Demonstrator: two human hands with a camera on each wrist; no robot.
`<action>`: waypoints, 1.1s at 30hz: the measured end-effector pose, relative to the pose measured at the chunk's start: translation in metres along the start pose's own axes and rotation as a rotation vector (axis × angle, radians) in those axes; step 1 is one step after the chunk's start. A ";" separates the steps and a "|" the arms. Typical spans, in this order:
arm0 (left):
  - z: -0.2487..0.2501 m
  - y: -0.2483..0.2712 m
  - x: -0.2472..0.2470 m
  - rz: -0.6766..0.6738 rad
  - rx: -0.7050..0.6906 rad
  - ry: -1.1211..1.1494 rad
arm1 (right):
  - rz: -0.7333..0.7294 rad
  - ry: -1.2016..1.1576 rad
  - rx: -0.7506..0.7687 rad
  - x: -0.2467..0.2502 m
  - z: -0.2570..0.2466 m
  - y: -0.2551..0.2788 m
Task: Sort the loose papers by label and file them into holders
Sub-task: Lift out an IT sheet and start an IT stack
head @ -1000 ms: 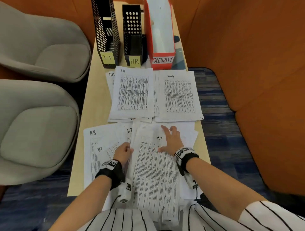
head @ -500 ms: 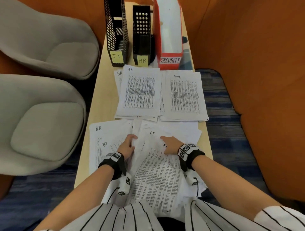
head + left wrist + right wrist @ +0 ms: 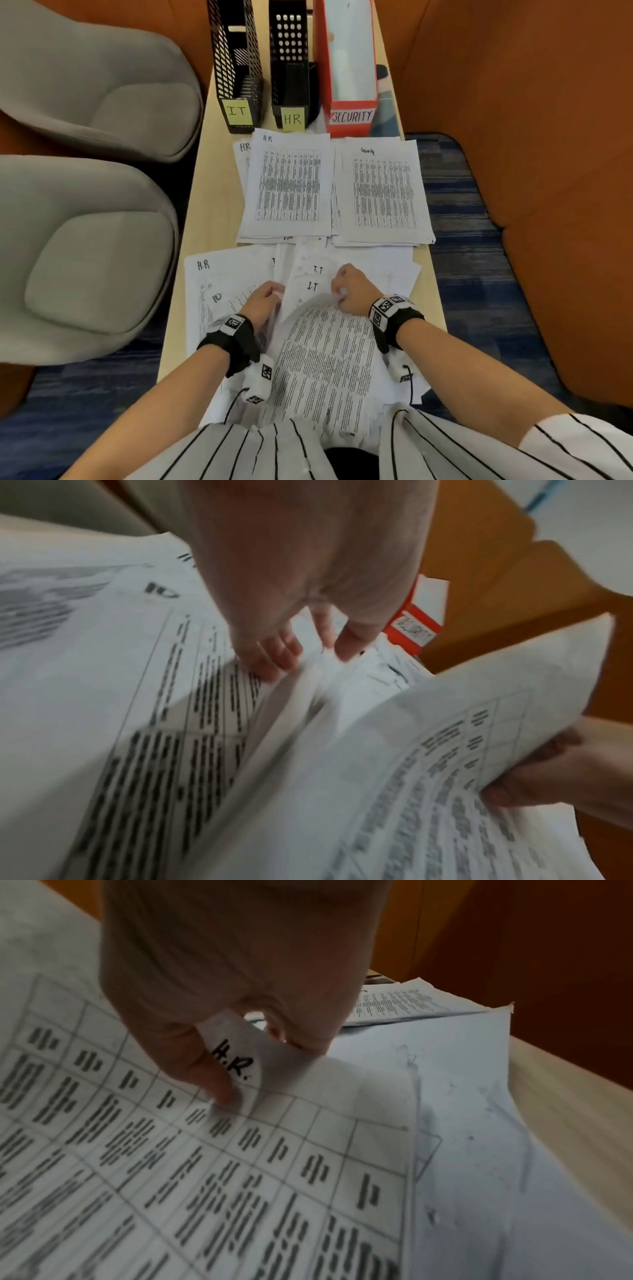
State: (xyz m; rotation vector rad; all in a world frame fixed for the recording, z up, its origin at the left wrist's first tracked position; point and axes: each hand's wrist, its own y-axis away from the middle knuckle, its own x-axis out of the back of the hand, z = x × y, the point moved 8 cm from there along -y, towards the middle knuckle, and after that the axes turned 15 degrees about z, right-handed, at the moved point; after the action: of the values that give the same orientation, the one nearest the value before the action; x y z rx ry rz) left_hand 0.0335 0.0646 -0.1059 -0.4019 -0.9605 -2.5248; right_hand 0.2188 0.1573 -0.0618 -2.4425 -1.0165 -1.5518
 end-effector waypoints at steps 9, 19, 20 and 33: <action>0.062 0.034 -0.007 -0.293 -0.193 0.046 | -0.052 -0.136 -0.114 0.011 -0.003 -0.012; 0.025 0.017 -0.012 -0.050 -0.287 -0.270 | 0.099 -0.280 -0.390 0.007 0.036 -0.015; 0.027 0.017 -0.009 -0.023 -0.281 -0.236 | 0.107 -0.269 -0.407 0.008 0.038 -0.015; 0.031 0.015 -0.003 0.104 -0.329 -0.343 | -0.061 -0.003 -0.271 -0.016 0.037 -0.013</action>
State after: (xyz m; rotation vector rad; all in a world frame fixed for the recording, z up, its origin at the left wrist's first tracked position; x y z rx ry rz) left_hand 0.0470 0.0764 -0.0761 -0.9826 -0.6109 -2.5664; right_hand 0.2358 0.1739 -0.0965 -2.6081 -0.9448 -1.8145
